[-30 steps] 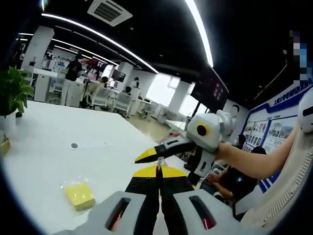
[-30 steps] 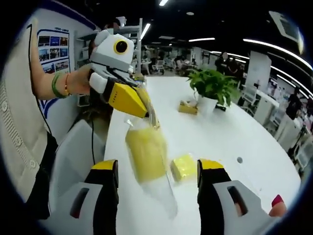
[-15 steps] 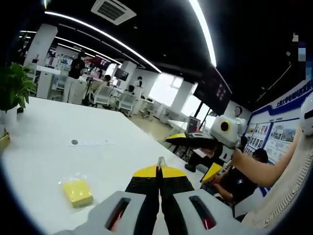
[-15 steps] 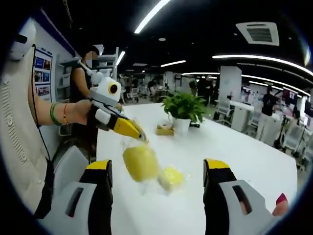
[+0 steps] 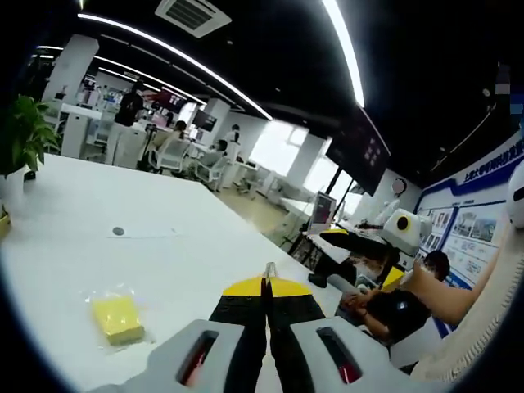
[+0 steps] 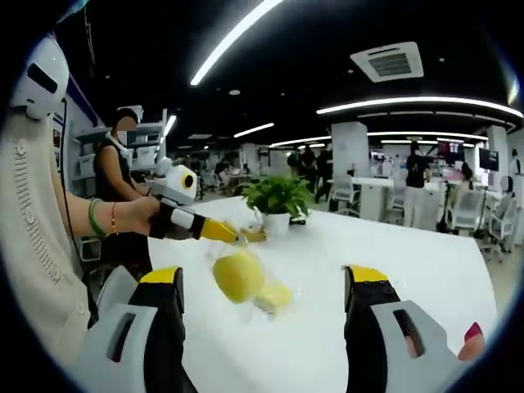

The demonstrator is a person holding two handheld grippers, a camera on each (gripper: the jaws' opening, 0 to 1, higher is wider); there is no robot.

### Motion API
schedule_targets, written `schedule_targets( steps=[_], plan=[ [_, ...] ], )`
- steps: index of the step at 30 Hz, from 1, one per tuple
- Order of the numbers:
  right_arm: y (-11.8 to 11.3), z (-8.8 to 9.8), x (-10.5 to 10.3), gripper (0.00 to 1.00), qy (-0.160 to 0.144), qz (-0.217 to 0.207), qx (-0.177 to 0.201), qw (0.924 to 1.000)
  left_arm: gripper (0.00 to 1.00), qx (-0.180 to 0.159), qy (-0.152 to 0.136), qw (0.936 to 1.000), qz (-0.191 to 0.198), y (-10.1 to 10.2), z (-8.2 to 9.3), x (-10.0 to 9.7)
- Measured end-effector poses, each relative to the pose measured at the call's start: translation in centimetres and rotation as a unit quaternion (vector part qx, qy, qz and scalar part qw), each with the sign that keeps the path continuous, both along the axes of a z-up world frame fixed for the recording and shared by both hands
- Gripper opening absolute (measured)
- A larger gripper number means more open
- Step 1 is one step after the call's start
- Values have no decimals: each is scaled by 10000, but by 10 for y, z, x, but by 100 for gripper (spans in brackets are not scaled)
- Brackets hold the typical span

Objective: Compare the silicone blocks by pressing each to a similar depth, holding the contact briefly, and releasing to observe deformation and rebound differences across the visible hardness samples.

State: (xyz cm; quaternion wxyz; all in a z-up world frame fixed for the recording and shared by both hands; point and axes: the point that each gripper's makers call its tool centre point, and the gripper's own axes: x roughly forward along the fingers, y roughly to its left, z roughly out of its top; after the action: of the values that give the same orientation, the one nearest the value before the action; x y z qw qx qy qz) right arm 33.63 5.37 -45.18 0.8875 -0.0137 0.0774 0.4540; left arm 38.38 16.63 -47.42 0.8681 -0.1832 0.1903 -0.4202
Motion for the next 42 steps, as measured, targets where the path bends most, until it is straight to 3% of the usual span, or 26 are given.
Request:
schedule_targets(
  steps=[12,21,23,24,28,33,39,42],
  plan=[
    [-47,-18,-1,76,333,-566,50,9978,0,-14,284,9996,80,-27,-47,33],
    [-79,-19,3,76,513,-986,-98,9938,0,-366,471,9982,54,-57,-79,73],
    [-83,-19,5,75,551,-1066,-92,9927,0,-544,596,9967,68,-66,-87,80],
    [-84,-20,5,75,571,-1095,-85,9923,0,-537,572,9969,101,-69,-92,85],
    [-91,-32,7,74,740,-1181,-245,9899,0,-568,920,9939,196,-82,-115,100],
    [-99,-41,9,74,855,-1271,-272,9878,0,-598,1020,9924,326,-82,-125,114],
    [-104,-55,14,73,1036,-1351,-272,9850,0,-713,1275,9866,728,-70,-147,142],
    [-102,-58,18,73,1084,-1357,-174,9847,0,-613,1362,9844,926,-62,-163,156]
  ],
)
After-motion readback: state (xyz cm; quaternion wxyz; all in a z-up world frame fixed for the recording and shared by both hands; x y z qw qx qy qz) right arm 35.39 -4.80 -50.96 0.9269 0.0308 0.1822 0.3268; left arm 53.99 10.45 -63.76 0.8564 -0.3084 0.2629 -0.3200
